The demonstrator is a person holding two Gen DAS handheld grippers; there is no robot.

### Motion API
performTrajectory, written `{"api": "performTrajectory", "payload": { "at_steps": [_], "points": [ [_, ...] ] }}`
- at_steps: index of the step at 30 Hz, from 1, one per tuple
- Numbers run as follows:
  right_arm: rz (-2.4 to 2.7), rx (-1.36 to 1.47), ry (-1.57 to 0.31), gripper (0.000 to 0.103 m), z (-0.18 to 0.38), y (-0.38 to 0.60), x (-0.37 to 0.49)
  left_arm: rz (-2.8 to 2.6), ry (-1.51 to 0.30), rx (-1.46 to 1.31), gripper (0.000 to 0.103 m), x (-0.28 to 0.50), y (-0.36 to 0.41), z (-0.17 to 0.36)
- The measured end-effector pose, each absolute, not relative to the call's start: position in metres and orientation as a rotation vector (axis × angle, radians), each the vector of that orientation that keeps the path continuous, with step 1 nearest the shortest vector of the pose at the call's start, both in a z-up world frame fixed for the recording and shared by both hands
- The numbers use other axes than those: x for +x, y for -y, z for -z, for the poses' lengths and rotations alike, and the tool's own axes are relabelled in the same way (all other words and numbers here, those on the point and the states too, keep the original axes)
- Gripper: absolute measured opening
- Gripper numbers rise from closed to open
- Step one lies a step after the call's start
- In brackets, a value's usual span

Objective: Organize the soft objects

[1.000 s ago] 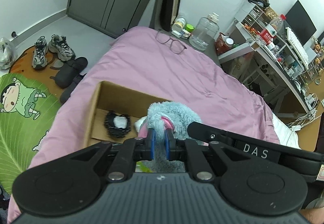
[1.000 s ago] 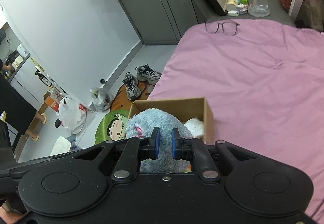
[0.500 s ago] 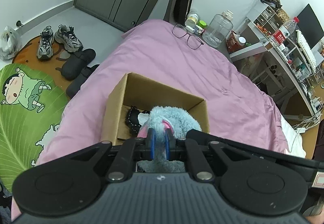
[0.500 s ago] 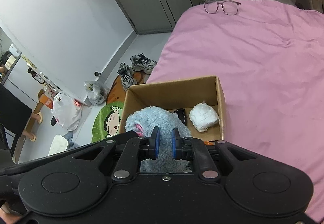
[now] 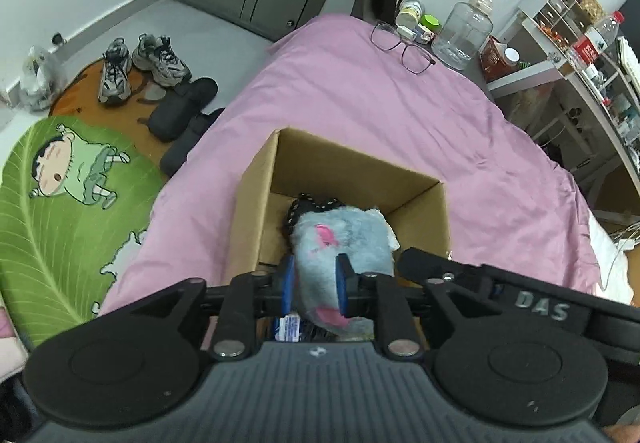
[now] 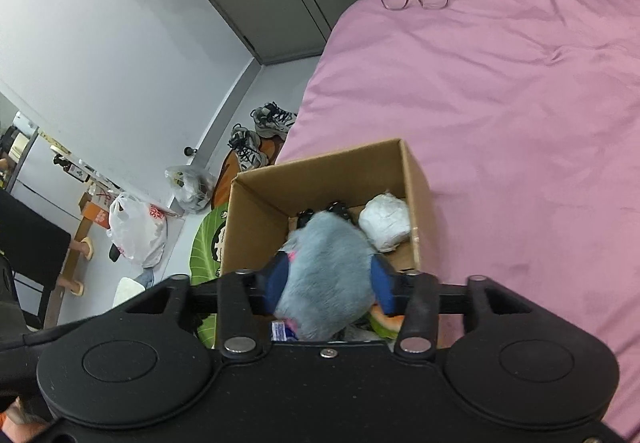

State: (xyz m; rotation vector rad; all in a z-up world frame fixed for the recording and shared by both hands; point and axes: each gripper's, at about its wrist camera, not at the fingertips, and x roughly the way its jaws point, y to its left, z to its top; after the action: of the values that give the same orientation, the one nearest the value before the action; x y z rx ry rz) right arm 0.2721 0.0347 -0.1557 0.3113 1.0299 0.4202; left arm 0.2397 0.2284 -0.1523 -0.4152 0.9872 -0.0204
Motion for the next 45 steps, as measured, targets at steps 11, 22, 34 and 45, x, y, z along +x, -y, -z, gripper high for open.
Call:
{"api": "performTrajectory", "payload": {
  "at_steps": [11, 22, 34, 45],
  "points": [
    [-0.402, 0.247, -0.953, 0.080, 0.111, 0.017, 0.248, -0.012, -0.948, -0.332, 0.088, 0.217, -0.210, 0.096],
    [-0.425, 0.213, -0.914, 0.102, 0.073, 0.059, 0.227, -0.035, -0.910, -0.320, 0.100, 0.185, -0.184, 0.053],
    [-0.467, 0.145, -0.896, 0.103, 0.045, 0.098, 0.194, -0.042, -0.850, -0.294, 0.102, 0.141, -0.150, 0.014],
    [-0.468, 0.094, -0.849, 0.103, 0.023, 0.136, 0.150, -0.017, -0.802, -0.300, 0.102, 0.093, -0.111, -0.001]
  ]
}}
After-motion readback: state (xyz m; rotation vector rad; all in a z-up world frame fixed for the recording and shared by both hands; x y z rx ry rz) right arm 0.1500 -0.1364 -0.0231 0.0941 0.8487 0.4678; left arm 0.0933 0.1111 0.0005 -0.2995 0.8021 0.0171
